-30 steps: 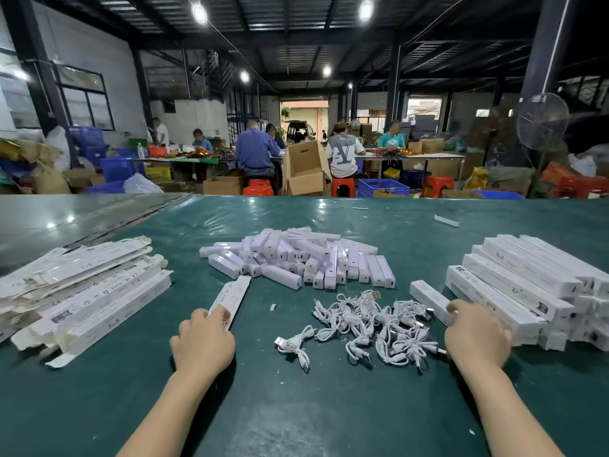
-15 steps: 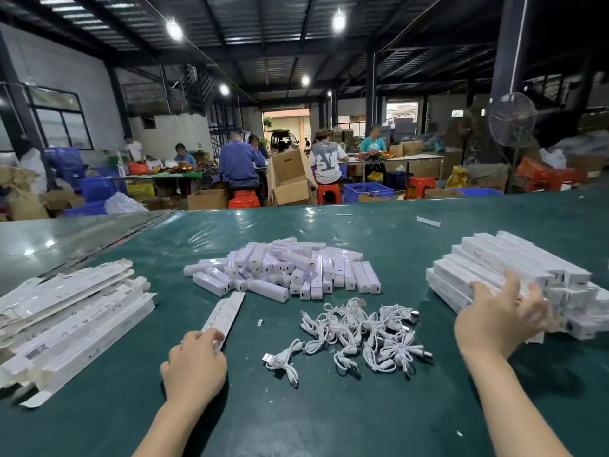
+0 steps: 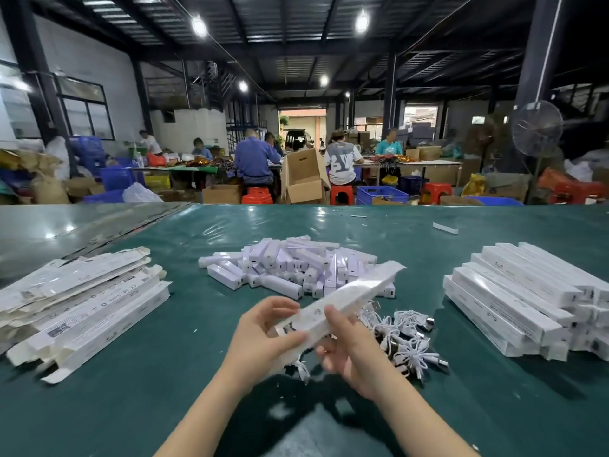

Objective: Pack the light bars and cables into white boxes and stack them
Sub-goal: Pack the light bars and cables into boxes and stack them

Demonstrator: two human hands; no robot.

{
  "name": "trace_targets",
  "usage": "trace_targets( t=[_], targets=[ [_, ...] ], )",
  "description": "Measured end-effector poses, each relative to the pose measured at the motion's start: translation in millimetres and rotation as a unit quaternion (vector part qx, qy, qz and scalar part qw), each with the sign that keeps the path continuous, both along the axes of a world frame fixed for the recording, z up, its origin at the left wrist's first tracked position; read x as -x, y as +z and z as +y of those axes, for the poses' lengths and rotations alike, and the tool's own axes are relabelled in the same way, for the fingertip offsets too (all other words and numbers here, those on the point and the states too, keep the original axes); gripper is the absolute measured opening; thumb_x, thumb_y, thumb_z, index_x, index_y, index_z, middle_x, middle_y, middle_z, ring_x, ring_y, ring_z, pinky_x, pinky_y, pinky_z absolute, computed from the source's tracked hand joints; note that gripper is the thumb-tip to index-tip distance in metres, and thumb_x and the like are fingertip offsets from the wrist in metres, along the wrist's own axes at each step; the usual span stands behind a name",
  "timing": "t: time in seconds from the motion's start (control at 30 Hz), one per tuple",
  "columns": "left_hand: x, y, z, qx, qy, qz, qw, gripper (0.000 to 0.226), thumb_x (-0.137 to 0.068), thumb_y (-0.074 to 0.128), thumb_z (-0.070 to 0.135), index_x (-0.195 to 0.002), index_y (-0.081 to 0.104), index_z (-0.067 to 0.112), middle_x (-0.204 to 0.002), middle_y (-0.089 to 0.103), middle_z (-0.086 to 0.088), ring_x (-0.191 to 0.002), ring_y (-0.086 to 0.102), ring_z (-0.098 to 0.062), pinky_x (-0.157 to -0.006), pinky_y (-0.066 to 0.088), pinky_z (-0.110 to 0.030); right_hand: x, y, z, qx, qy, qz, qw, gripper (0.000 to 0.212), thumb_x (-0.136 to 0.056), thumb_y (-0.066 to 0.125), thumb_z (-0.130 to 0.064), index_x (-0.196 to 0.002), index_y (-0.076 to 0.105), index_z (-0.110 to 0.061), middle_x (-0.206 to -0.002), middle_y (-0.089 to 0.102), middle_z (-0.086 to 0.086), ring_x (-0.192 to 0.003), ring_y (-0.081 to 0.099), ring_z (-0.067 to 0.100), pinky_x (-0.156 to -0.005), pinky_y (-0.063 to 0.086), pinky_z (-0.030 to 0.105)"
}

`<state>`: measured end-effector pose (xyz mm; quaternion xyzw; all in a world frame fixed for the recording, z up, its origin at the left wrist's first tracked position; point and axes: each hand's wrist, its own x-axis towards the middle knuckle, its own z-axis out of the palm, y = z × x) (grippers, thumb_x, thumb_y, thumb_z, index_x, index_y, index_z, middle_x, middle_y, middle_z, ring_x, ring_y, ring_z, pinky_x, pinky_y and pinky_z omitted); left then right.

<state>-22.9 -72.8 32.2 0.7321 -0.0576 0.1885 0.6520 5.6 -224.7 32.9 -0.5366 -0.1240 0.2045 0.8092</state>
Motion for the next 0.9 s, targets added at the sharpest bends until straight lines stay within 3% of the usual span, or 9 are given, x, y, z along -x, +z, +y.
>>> trace_targets(
  t=[0.17,0.33,0.4,0.53,0.63,0.7,0.9],
  targets=[
    [6.7,2.5,-2.5,-0.091,-0.002,-0.024,0.996,0.025,-0.061,0.076,0.014,-0.081,0.068,0.026,-0.083,0.072,0.012,-0.074,0.066,-0.003,-0.063,0.048,-0.013,2.4,-0.5,-6.6,-0.092,-0.070,0.087,0.989,0.033,-0.066,0.063,-0.013,-0.097,0.053,-0.004,-0.065,0.069,0.012,-0.041,0.060,0.016,-0.033,0.040,0.018],
    [10.6,4.1,2.0,-0.094,0.047,-0.062,0.993,0.040,-0.067,0.074,-0.010,-0.062,0.071,0.030,-0.075,0.073,0.008,-0.067,0.065,-0.004,-0.063,0.049,-0.015,1.9,3.6,-16.1,-0.181,-0.090,0.149,0.968,0.015,-0.079,0.057,-0.008,-0.089,0.057,0.003,-0.064,0.067,0.016,-0.042,0.061,0.017,-0.037,0.050,0.021],
    [10.6,2.8,-3.0,-0.121,0.052,-0.087,0.988,0.036,-0.068,0.076,-0.007,-0.063,0.070,0.028,-0.075,0.071,0.010,-0.066,0.063,-0.002,-0.060,0.047,-0.015,2.8,3.4,-16.3,-0.181,-0.085,0.144,0.969,0.018,-0.075,0.059,-0.010,-0.087,0.058,0.003,-0.064,0.068,0.017,-0.043,0.062,0.018,-0.039,0.051,0.022],
    [9.9,0.1,-9.5,-0.112,0.064,-0.096,0.987,0.028,-0.066,0.077,0.002,-0.068,0.058,0.023,-0.062,0.059,0.015,-0.047,0.046,0.000,-0.049,0.035,-0.010,2.7,2.3,-14.9,-0.169,-0.081,0.139,0.972,0.027,-0.067,0.061,-0.014,-0.089,0.060,0.001,-0.065,0.068,0.016,-0.043,0.062,0.018,-0.041,0.052,0.023],
    [9.1,0.6,-7.3,-0.065,0.055,-0.071,0.994,0.023,-0.061,0.064,0.009,-0.080,0.060,0.021,-0.071,0.057,0.016,-0.055,0.055,-0.008,-0.053,0.044,-0.019,0.8,1.1,-15.1,-0.173,-0.079,0.139,0.972,0.023,-0.066,0.061,-0.012,-0.085,0.060,0.001,-0.065,0.069,0.016,-0.045,0.063,0.017,-0.041,0.052,0.022],
    [8.2,0.3,-5.7,-0.054,0.059,-0.064,0.995,0.020,-0.065,0.062,0.004,-0.076,0.062,0.022,-0.071,0.059,0.011,-0.056,0.059,-0.014,-0.053,0.046,-0.021,0.6,0.0,-14.8,-0.172,-0.066,0.133,0.974,0.020,-0.066,0.060,-0.011,-0.081,0.060,0.002,-0.066,0.069,0.016,-0.048,0.065,0.018,-0.042,0.052,0.022],
    [11.5,1.3,-12.9,-0.171,0.067,-0.138,0.973,0.025,-0.065,0.061,0.000,-0.060,0.058,0.024,-0.068,0.055,0.005,-0.057,0.048,-0.003,-0.048,0.032,-0.010,-0.7,-3.4,-15.2,-0.166,-0.048,0.125,0.977,0.022,-0.067,0.060,-0.012,-0.084,0.062,0.003,-0.074,0.071,0.018,-0.056,0.068,0.020,-0.046,0.054,0.023]
  ],
)
